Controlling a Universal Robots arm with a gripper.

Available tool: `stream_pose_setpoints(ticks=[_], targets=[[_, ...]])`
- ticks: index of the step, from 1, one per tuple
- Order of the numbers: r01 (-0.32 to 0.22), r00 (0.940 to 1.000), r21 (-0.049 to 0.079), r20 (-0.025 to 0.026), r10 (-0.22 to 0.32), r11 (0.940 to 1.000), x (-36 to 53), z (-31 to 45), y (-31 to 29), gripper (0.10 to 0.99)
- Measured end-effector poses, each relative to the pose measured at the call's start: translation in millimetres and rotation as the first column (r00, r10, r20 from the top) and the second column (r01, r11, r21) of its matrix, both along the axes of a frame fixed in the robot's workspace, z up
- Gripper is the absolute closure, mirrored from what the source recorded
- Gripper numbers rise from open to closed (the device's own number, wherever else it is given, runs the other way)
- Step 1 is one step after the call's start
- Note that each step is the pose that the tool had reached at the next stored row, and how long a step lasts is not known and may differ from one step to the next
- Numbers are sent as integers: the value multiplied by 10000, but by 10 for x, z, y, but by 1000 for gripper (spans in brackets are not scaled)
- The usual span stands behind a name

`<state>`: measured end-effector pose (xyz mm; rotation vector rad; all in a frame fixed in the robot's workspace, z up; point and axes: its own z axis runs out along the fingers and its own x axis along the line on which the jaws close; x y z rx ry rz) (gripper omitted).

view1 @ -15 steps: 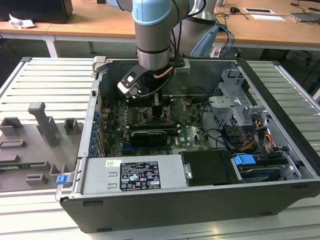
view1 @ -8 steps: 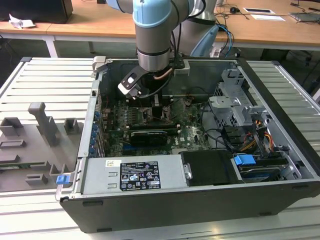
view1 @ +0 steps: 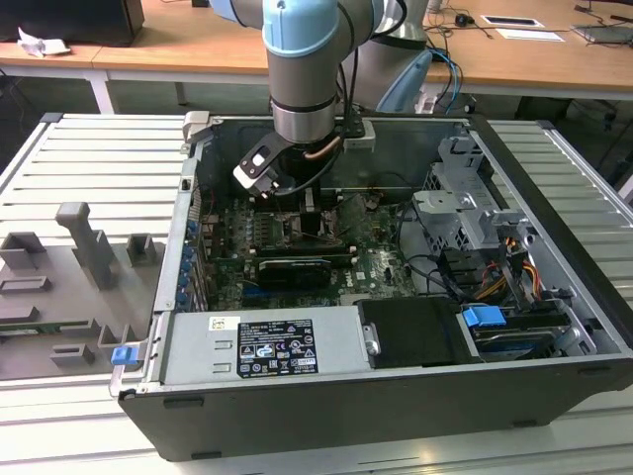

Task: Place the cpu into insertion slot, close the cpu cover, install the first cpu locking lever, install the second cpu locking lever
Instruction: 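Place the cpu into insertion slot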

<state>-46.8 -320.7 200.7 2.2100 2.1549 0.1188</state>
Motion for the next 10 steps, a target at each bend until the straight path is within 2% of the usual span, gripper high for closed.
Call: stream_pose_setpoints(ticks=[1,2,4,7,8,9,10], targets=[[0,10000,2,1,0,10000,0,0,0,545],[0,10000,-1,-1,0,10000,0,7,0,482],[0,10000,0,0,0,10000,0,25,0,482],[1,10000,-1,-2,-1,10000,0,124,0,482],[1,10000,0,-4,-1,10000,-1,150,0,565],[0,10000,0,-8,0,10000,0,164,0,565],[1,10000,0,-10,-1,10000,0,170,0,627]])
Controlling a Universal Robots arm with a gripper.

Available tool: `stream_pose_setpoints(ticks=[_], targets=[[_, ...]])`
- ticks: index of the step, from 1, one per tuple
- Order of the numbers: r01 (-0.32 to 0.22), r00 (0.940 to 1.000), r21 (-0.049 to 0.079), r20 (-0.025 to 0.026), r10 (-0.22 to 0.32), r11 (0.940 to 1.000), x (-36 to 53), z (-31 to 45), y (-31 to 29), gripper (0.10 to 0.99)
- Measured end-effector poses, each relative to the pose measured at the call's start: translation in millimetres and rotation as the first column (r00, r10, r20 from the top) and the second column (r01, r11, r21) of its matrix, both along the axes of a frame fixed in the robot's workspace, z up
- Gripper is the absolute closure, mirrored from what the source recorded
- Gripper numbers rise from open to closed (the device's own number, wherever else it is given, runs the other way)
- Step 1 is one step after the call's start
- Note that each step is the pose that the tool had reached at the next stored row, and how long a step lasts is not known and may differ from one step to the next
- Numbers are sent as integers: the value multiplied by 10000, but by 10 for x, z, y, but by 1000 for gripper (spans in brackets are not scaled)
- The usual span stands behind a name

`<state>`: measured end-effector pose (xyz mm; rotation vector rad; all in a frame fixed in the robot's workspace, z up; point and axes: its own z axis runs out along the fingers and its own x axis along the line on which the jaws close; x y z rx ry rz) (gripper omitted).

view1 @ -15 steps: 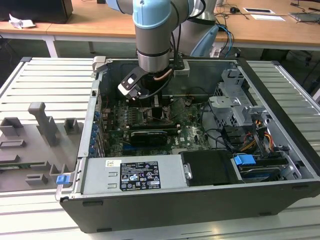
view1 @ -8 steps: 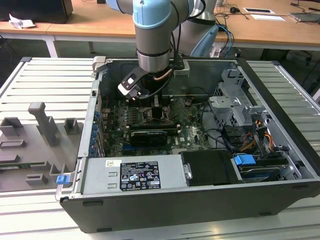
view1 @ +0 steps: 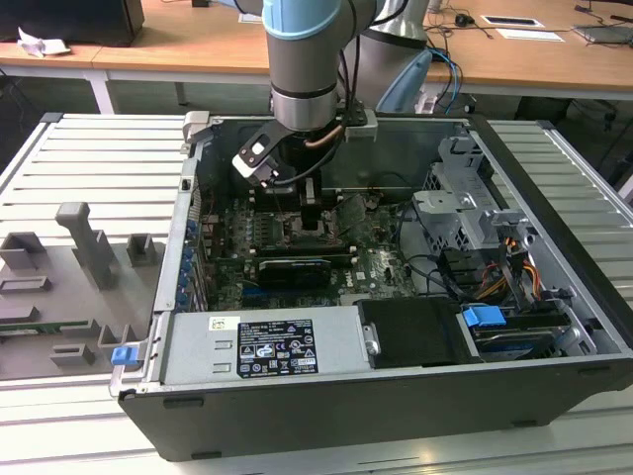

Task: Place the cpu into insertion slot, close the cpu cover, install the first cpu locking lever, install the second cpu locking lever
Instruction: 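Place the cpu into insertion slot, then close the cpu cover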

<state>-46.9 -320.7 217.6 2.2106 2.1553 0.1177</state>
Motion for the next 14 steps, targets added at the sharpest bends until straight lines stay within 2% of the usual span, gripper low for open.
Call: stream_pose_setpoints(ticks=[3,4,14], targets=[[-1,10000,0,-13,1,10000,0,23,0,808],[-1,10000,0,-14,1,10000,0,39,0,980],[-1,10000,1,-13,1,10000,0,121,0,980]])
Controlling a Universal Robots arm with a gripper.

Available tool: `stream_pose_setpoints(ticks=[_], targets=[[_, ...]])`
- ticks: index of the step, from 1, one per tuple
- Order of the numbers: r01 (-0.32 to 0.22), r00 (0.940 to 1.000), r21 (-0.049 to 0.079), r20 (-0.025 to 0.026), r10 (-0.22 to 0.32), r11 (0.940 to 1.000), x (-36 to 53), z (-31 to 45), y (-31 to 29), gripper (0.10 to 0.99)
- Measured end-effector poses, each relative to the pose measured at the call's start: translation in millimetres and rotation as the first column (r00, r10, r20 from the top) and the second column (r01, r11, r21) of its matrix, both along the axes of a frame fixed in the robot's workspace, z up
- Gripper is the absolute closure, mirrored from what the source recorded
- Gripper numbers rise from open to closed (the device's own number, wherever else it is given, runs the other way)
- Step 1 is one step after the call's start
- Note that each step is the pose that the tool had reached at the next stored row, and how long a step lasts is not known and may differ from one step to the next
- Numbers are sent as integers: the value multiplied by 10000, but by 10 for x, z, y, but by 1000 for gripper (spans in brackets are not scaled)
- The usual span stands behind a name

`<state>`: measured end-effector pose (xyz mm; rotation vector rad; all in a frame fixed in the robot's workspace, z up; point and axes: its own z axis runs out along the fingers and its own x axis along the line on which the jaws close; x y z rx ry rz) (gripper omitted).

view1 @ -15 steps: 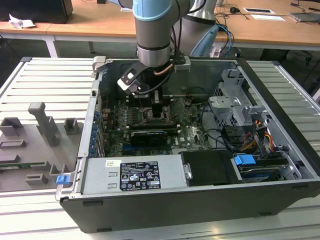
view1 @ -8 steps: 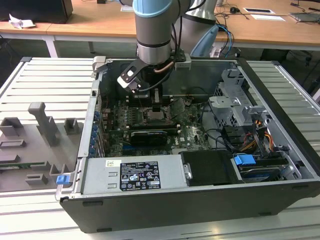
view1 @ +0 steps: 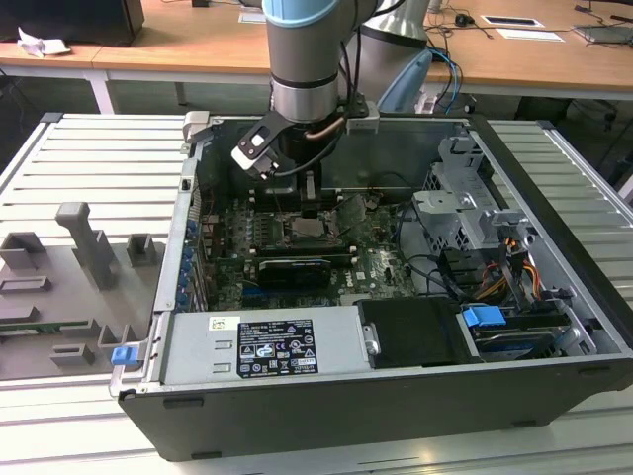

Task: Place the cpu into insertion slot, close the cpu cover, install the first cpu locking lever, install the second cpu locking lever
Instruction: 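Close the cpu cover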

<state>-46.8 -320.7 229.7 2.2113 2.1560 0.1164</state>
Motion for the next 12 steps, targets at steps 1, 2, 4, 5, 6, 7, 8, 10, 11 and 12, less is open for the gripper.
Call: stream_pose_setpoints(ticks=[1,2,4,5,6,7,8,10,11,12], targets=[[-1,10000,2,0,1,10000,1,0,0,980],[-1,10000,0,-11,1,10000,32,1,0,980],[-1,10000,-2,-57,1,10000,107,3,-1,980],[-1,10000,-2,-59,1,10000,107,10,-1,980],[0,10000,-1,-58,0,10000,108,24,0,980],[1,10000,-1,-58,-1,10000,107,46,0,980],[1,10000,-1,-58,-1,10000,107,67,0,980],[1,10000,-1,-58,-1,10000,108,108,0,980],[0,10000,-1,-58,0,10000,108,120,0,980],[0,10000,0,-58,0,10000,108,129,0,980]])
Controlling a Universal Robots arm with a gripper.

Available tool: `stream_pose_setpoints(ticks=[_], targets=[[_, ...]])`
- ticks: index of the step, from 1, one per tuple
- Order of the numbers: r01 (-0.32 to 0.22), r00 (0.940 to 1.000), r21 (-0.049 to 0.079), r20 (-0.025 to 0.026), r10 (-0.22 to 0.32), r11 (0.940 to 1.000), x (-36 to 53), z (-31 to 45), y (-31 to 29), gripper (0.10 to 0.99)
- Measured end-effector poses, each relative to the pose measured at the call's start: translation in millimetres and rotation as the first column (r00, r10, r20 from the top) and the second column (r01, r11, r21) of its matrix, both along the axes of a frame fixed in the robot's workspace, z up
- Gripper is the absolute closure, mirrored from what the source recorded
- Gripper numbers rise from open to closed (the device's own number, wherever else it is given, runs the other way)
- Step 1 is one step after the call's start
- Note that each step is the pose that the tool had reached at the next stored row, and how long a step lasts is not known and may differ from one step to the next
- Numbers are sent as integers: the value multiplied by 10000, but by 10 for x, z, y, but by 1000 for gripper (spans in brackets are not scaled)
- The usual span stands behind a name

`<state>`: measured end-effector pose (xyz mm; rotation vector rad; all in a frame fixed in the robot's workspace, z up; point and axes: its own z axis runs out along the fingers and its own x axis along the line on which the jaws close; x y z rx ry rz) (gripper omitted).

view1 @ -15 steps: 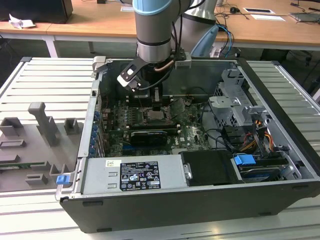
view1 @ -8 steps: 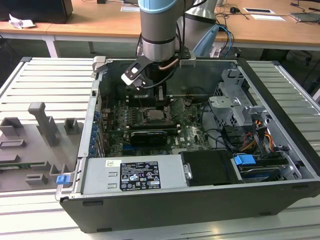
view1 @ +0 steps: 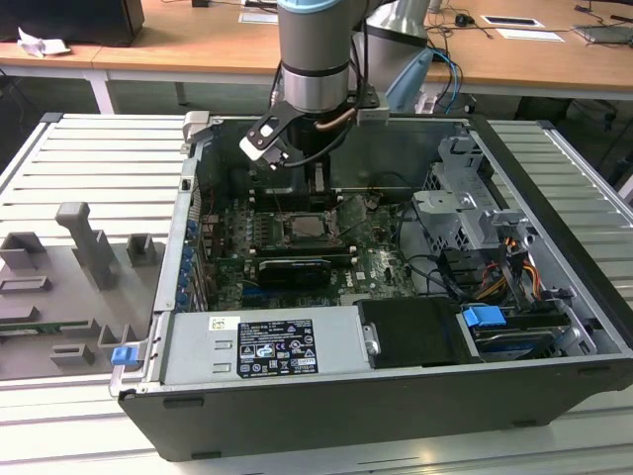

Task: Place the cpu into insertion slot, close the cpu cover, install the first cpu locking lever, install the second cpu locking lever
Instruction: 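Close the cpu cover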

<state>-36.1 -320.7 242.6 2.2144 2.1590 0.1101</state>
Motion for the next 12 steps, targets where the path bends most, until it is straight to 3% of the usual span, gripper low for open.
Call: stream_pose_setpoints(ticks=[6,9,12], targets=[[1,10000,0,0,-1,10000,0,64,0,980],[-1,10000,0,0,1,10000,-4,193,0,980],[1,10000,-1,-2,-1,10000,9,232,0,980]])
